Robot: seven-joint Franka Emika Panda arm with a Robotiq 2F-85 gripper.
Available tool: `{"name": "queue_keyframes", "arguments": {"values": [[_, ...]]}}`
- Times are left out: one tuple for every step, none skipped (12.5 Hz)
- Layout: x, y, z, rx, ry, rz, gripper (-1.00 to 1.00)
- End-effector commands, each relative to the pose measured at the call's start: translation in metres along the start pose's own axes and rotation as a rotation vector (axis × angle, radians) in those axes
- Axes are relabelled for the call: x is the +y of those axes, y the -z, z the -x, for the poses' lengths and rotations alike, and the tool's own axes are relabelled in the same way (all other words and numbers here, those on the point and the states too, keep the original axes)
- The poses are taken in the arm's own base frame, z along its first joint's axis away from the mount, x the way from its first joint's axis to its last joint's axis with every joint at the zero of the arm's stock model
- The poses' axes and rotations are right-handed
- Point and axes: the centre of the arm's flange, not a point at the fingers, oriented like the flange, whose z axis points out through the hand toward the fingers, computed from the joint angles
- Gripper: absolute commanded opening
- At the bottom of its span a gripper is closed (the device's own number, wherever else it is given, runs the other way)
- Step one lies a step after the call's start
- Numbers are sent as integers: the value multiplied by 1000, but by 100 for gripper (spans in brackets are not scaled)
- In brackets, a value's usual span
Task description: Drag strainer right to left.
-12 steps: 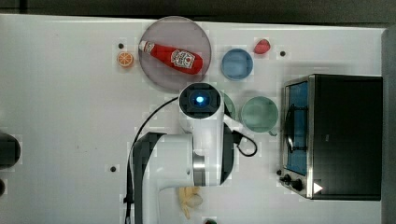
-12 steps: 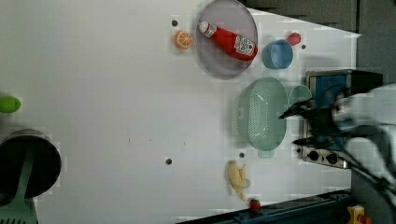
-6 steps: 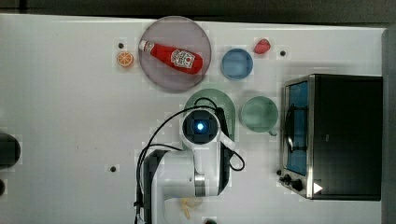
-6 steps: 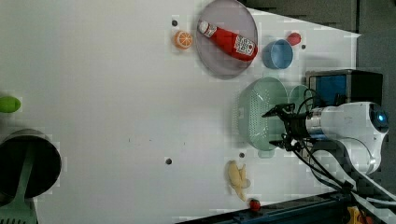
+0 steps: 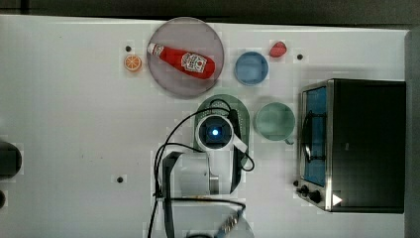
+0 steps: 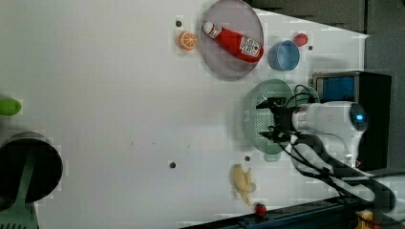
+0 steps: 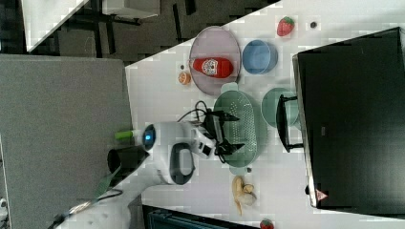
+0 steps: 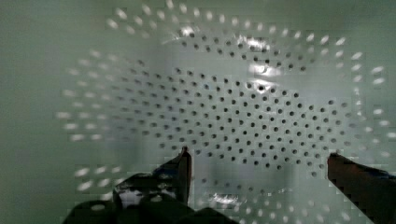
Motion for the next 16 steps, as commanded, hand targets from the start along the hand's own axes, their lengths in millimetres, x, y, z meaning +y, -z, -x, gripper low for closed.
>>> {"name": "queue_keyframes", "arguments": {"values": [[3,5,34,-25,-143,-17,100],[4,4,40,-26,-134,-13,100],[2,5,45,-27,-122,-21,100],[1,5,51,-28,-111,-21,100],[1,5,58,-30,-97,-20,100],[0,6,67,-33,-81,-22,100],[1,5,76,-37,-68,-15,100],[1,6,85,-42,-58,-15,100],[-1,7,94,-50,-54,-17,100],[-2,8,102,-60,-57,-13,100],[-2,9,111,-69,-59,-13,100],[-2,9,120,-78,-59,-11,100],[-2,9,128,-88,-61,-9,100],[-2,9,137,-96,-62,-1,100],[-3,10,147,-103,-59,5,100],[-5,11,156,-111,-58,10,100]]}}
